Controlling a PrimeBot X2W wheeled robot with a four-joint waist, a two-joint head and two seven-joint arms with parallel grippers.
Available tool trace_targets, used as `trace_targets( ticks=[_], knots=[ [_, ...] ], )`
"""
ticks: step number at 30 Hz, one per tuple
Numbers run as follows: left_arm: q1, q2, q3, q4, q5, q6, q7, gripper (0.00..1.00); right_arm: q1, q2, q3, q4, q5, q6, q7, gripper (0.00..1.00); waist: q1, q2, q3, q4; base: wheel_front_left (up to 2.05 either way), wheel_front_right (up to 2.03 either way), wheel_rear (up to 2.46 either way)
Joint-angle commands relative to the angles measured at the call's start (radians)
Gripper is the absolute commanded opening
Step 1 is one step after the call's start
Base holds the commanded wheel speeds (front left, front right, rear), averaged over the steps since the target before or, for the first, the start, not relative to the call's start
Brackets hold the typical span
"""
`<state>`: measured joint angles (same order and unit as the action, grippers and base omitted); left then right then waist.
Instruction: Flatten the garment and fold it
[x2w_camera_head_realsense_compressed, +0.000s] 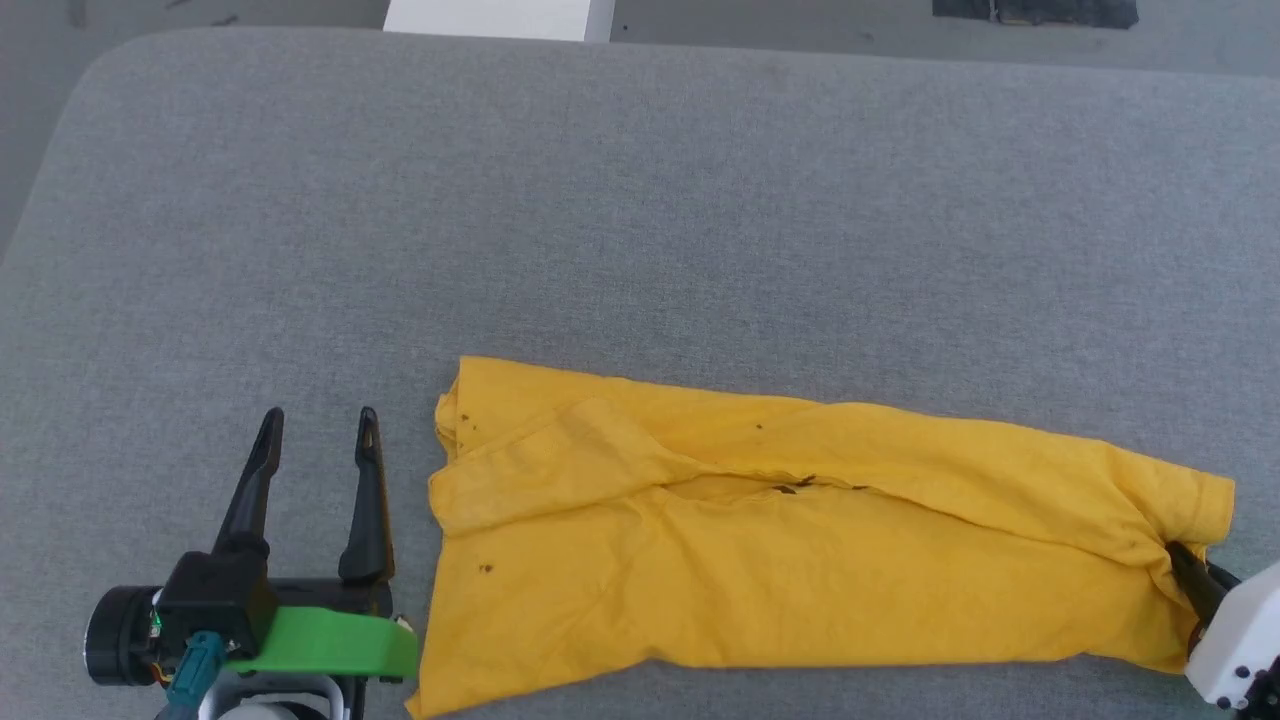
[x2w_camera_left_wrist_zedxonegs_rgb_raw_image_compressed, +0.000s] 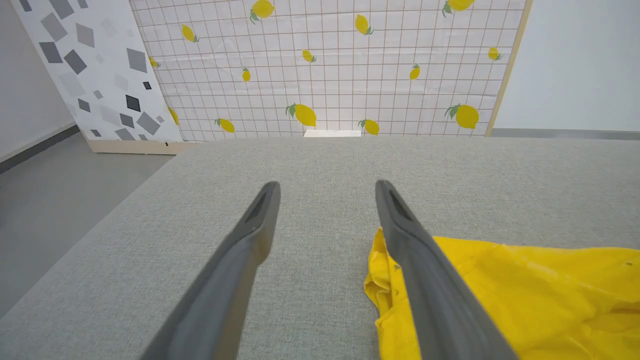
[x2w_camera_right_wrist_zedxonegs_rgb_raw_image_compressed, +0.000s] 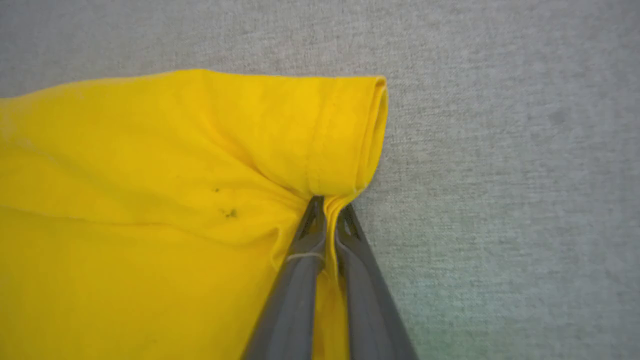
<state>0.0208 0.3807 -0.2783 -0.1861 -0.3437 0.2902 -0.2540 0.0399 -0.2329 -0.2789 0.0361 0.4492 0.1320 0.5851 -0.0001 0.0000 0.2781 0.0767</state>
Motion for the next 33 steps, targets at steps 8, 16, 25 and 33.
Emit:
trace_targets(
  ticks=[8,16,25,33],
  knots=[
    [0.018,-0.008,0.009,-0.001,-0.006,0.003,-0.008,1.00,-0.025,-0.051,-0.130,0.032,-0.033,-0.001,-0.044,0.00,0.0001,0.0000,-0.034,-0.001,0.00,0.00,0.00],
    [0.019,-0.013,-0.002,0.004,-0.012,0.001,-0.007,1.00,-0.017,-0.149,-0.260,0.019,-0.076,-0.001,-0.014,0.00,0.0001,0.0000,-0.039,-0.009,0.00,0.00,0.00],
    [0.016,-0.034,-0.015,0.031,-0.030,-0.010,-0.007,1.00,0.042,-0.079,-0.051,-0.234,0.046,-0.001,0.174,0.00,0.0001,0.0000,-0.065,-0.017,0.00,0.00,0.00],
    [0.025,-0.038,-0.018,0.044,-0.043,-0.018,-0.007,1.00,0.019,-0.016,0.193,-0.421,0.152,-0.001,0.298,0.00,0.0001,0.0000,-0.091,-0.004,0.00,0.00,0.00]
  ],
)
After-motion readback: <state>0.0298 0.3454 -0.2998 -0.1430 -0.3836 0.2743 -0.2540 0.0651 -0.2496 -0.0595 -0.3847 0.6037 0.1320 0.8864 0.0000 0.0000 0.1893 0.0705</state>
